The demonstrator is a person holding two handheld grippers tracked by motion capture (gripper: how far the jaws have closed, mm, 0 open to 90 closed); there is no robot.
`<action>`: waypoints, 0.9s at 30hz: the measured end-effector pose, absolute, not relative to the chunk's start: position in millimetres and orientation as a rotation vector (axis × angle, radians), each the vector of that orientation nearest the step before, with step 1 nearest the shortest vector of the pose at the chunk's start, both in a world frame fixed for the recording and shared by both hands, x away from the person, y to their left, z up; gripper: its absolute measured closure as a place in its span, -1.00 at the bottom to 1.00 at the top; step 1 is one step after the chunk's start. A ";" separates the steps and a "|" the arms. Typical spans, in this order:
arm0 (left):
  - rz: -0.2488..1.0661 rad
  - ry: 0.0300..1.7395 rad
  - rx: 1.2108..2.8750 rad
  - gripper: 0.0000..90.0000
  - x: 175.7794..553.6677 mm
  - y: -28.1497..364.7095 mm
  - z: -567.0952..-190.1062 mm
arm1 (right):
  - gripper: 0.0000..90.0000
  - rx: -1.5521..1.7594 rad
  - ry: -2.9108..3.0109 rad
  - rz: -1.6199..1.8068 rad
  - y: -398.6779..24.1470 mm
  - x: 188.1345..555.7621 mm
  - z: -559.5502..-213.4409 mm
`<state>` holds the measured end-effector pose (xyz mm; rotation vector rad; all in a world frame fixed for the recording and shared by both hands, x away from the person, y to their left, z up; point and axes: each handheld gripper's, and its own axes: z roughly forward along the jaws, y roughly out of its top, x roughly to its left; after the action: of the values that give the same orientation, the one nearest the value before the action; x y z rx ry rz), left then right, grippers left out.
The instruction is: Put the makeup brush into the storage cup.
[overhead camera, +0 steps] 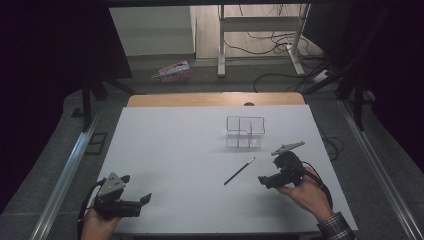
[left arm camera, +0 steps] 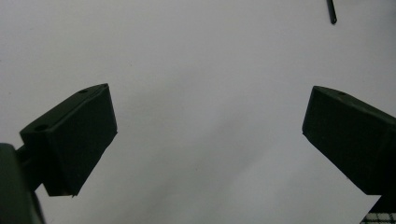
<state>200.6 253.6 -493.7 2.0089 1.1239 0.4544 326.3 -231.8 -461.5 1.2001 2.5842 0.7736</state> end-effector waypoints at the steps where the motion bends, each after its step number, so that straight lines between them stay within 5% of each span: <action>1: 0.455 1.124 2.008 -0.92 200.5 253.7 -493.6 | -0.85 1.194 2.591 0.768 -229.9 327.9 -461.6; 27: 0.462 1.115 2.020 -0.92 199.9 253.4 -493.2 | -0.75 1.179 2.637 0.674 -175.2 364.8 -467.2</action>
<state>199.9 253.4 -493.2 2.0197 1.1152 0.4615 364.8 -175.2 -467.2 1.1789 2.6371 0.6741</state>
